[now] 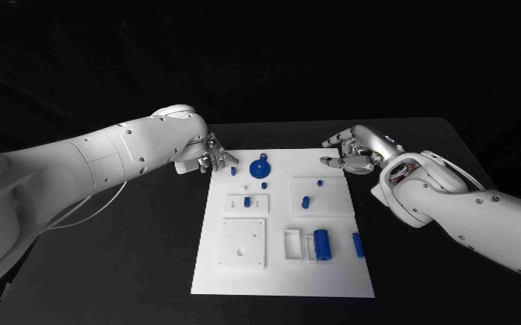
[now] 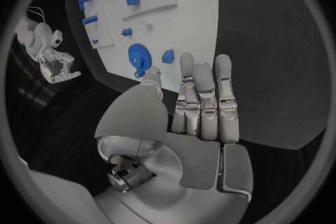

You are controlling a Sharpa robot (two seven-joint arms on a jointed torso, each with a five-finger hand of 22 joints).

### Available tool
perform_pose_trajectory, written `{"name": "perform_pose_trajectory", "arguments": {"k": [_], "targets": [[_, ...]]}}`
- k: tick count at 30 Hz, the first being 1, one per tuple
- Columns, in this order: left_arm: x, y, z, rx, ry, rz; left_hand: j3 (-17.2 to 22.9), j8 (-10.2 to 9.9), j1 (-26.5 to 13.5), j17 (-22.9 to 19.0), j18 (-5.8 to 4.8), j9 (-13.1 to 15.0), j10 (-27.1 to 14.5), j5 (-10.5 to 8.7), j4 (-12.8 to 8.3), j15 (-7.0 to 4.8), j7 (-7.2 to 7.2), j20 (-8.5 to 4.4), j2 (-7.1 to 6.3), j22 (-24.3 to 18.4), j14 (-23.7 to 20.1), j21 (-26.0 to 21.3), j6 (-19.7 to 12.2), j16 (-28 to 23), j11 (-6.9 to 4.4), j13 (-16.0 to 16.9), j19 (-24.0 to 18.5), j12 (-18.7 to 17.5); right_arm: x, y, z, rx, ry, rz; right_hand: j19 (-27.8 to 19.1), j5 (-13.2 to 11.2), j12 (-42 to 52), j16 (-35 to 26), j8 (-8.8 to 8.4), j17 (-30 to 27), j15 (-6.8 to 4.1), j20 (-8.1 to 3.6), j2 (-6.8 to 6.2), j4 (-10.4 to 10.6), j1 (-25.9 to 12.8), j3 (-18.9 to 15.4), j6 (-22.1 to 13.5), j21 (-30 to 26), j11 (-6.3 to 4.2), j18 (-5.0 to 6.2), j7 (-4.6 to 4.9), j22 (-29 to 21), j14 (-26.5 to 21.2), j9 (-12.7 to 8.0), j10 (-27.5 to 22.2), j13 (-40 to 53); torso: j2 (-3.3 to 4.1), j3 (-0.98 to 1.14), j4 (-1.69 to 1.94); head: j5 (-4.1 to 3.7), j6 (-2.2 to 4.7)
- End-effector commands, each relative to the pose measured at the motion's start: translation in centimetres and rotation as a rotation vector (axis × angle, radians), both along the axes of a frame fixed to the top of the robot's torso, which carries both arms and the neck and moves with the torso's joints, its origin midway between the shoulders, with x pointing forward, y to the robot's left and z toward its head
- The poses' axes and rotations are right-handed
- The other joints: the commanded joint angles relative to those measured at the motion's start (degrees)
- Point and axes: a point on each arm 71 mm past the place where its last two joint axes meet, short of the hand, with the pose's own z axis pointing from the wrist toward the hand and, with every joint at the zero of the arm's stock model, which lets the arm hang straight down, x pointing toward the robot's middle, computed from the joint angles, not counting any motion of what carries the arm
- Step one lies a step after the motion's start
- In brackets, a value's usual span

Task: Assemble the parts on the task board

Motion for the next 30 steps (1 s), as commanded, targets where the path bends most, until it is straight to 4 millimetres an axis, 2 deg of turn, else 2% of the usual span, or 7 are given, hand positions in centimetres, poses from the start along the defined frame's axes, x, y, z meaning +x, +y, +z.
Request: {"name": "perform_pose_trajectory", "arguments": {"k": [1,12,14,17,19,30], "targets": [[-0.09,-0.43,-0.21,-0.007,0.031,-0.038,-0.13,0.02,-0.10,-0.06,-0.42,-0.06,2.04,0.27,-0.33,-0.13,-0.16,0.29,0.64,1.14,-0.45,-0.22,0.48,0.47,0.25,0.09,0.11,-0.05,-0.03,0.17,0.00,-0.003,-0.001,0.012,2.45,0.32,-0.30,-0.23,-0.22,-0.02,-0.02,0.15,-0.03,-0.16,-0.50,0.29,-0.01,-0.03,-0.07,0.55,0.21,7.98,-0.01,-0.09,-0.18,-0.04,-0.01,0.03,0.03,-0.10,-0.06],[-0.22,-0.93,-0.40,-0.025,0.057,-0.059,-0.37,-0.01,-0.31,-0.04,-0.42,-0.29,2.13,0.55,-0.29,-0.18,-0.19,0.28,1.79,1.17,-0.54,-0.13,0.69,0.69,0.37,0.17,0.01,0.17,-0.02,0.24,0.01,-0.005,-0.001,0.013,2.45,0.56,-0.33,-0.23,-0.22,-0.01,-0.01,0.15,-0.05,-0.25,-0.52,0.33,-0.01,-0.01,-0.07,0.55,0.21,7.98,-0.02,-0.09,-0.21,-0.06,-0.04,0.05,0.06,-0.12,-0.01],[-0.25,-0.99,-0.44,-0.025,0.063,-0.064,-0.77,-0.03,-0.05,-0.05,-0.42,-0.52,2.12,1.43,-1.02,-0.19,-0.22,0.27,2.45,1.17,-0.58,-0.01,0.80,0.81,0.33,0.15,-0.05,0.23,-0.02,0.25,0.01,-0.005,-0.001,0.014,2.45,0.58,-0.34,-0.22,-0.22,-0.01,-0.01,0.15,-0.04,-0.25,-0.51,0.34,-0.01,-0.01,-0.07,0.55,0.21,7.98,-0.02,-0.09,-0.21,-0.07,-0.03,0.06,0.06,-0.11,0.01],[-0.29,-1.07,-0.53,-0.026,0.069,-0.070,-0.64,-0.08,0.70,-0.07,-0.42,-0.73,2.11,4.78,-1.71,-0.20,-0.18,0.26,2.85,1.16,-0.61,0.02,0.70,0.83,0.36,0.12,-0.12,0.20,-0.02,0.27,0.01,-0.005,-0.001,0.014,2.45,0.72,-0.30,-0.16,-0.23,0.03,-0.02,0.14,-0.06,-0.27,-0.55,0.36,0.00,0.00,-0.07,0.55,0.22,7.98,0.00,-0.09,-0.19,-0.03,0.00,0.04,0.06,-0.11,0.03],[-0.31,-1.11,-0.59,-0.027,0.072,-0.073,-0.70,-0.08,1.01,-0.09,-0.42,-0.95,2.10,5.56,-2.20,-0.20,-0.18,0.27,3.16,1.16,-0.64,0.06,0.69,0.83,0.35,0.09,-0.15,0.16,-0.02,0.28,0.01,-0.005,-0.001,0.014,2.45,0.72,-0.30,-0.16,-0.23,0.03,-0.02,0.14,-0.06,-0.27,-0.55,0.36,0.00,0.00,-0.07,0.55,0.22,7.98,0.00,-0.09,-0.19,-0.03,0.02,0.04,0.04,-0.09,0.05],[-0.42,-1.41,-1.01,-0.035,0.086,-0.083,-0.51,-0.06,2.24,-0.12,-0.42,-1.53,2.15,6.30,-3.83,-0.25,-0.28,0.24,4.56,1.16,-0.71,0.17,1.05,0.89,0.34,0.05,-0.23,0.14,-0.01,0.31,0.00,-0.006,0.000,0.015,2.45,1.00,-0.31,-0.24,-0.22,-0.02,-0.02,0.14,-0.05,-0.37,-0.56,0.51,0.01,0.03,-0.08,0.55,0.21,7.99,-0.03,-0.09,-0.20,-0.05,0.06,0.04,0.04,-0.24,-0.01]]}}
